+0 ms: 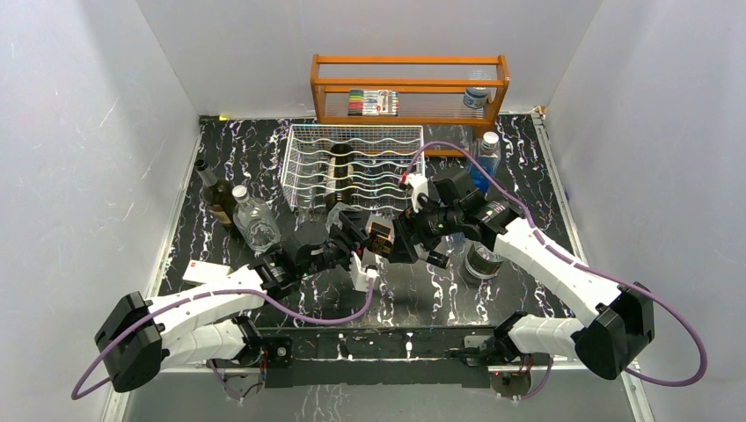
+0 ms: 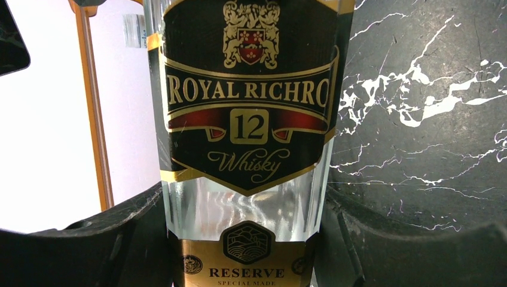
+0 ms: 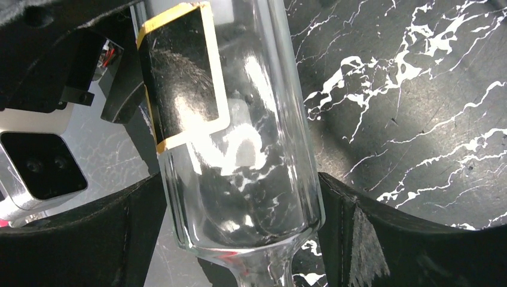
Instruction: Put the wine bottle on the wine rack
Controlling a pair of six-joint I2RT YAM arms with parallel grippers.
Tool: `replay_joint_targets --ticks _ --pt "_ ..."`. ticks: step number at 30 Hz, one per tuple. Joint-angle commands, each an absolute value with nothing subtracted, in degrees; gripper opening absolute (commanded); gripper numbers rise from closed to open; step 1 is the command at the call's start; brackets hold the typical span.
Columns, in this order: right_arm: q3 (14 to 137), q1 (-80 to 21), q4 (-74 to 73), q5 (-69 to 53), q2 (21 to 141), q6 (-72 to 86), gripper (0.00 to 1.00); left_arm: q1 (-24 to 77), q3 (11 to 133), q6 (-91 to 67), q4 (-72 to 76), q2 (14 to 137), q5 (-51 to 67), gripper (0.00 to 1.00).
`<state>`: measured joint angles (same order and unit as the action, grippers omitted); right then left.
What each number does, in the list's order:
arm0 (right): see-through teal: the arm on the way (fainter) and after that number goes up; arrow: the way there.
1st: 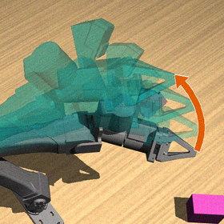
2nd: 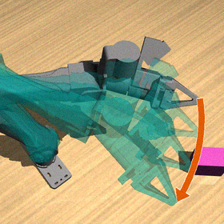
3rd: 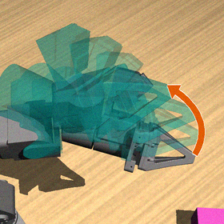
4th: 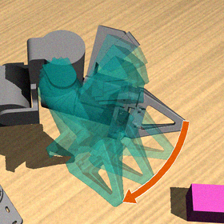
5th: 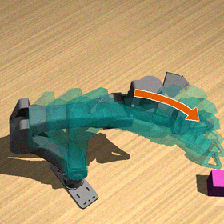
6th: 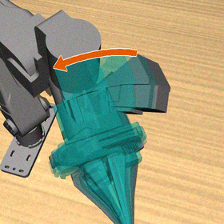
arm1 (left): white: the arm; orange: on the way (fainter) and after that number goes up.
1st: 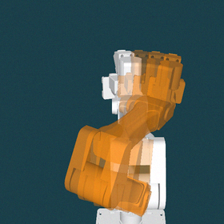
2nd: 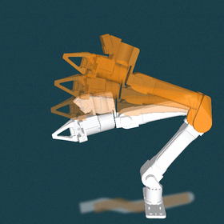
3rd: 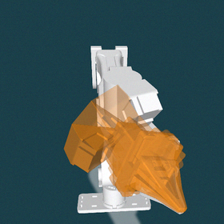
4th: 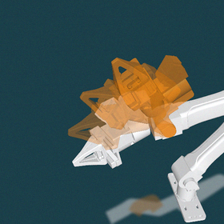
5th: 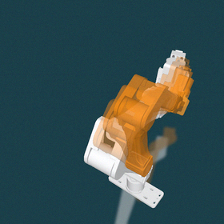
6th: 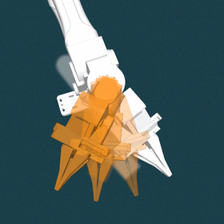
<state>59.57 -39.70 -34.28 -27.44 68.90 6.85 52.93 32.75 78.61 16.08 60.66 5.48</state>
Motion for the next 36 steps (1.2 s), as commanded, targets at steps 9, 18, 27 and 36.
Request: replay_joint_targets --ticks 9,18,27,36 --pt "62.88 -41.59 -26.67 -30.11 68.98 7.35 0.95 53.17 38.23 79.28 24.95 59.42 8.15 0.00" --pt "63.29 -41.56 -28.69 -28.27 67.31 7.81 0.40 53.25 38.89 76.16 23.01 59.37 7.59 0.00" --pt "64.12 -41.58 -31.40 -20.36 63.91 11.29 0.00 53.18 38.77 66.22 20.13 59.95 3.95 0.98" --pt "61.91 -41.56 -34.55 -12.76 59.19 14.62 0.00 53.18 37.61 57.40 13.91 56.67 4.54 0.98"
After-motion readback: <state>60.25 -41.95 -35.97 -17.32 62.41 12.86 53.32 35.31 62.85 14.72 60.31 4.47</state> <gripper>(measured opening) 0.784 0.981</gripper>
